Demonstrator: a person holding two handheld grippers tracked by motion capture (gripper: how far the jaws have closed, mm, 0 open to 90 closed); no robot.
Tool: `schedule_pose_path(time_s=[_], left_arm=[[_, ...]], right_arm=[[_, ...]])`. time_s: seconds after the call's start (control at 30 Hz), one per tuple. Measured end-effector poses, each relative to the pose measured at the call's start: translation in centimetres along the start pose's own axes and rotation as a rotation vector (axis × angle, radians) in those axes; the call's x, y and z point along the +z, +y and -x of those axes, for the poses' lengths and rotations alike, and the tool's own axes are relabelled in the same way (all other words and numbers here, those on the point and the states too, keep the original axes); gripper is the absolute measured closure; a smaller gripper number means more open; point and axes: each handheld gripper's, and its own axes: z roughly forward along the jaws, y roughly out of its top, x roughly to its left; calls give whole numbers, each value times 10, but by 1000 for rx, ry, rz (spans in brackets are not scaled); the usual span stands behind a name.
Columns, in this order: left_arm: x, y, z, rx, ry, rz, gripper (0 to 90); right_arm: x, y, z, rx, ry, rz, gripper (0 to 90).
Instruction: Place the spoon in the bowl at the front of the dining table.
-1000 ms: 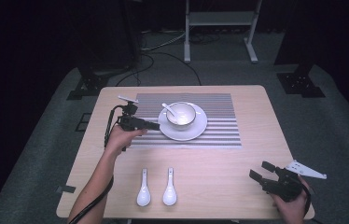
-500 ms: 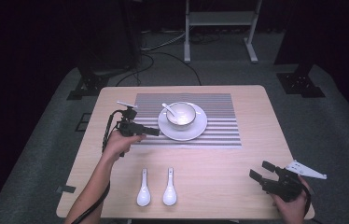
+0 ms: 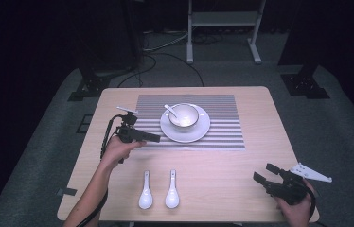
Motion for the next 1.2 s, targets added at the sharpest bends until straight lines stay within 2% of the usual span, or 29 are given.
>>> schedule_pose_path(time_s=[0.33, 1.0, 1.2], left_arm=[[-9, -24, -7, -11, 10, -2, 181], [-20, -54, -16, -23, 8, 3, 159], [-26, -64, -19, -38, 5, 9, 159]], right_arm=[[3, 0, -3, -5, 0, -10, 188], [4, -1, -4, -7, -5, -17, 188], [4, -1, -5, -5, -9, -16, 188]])
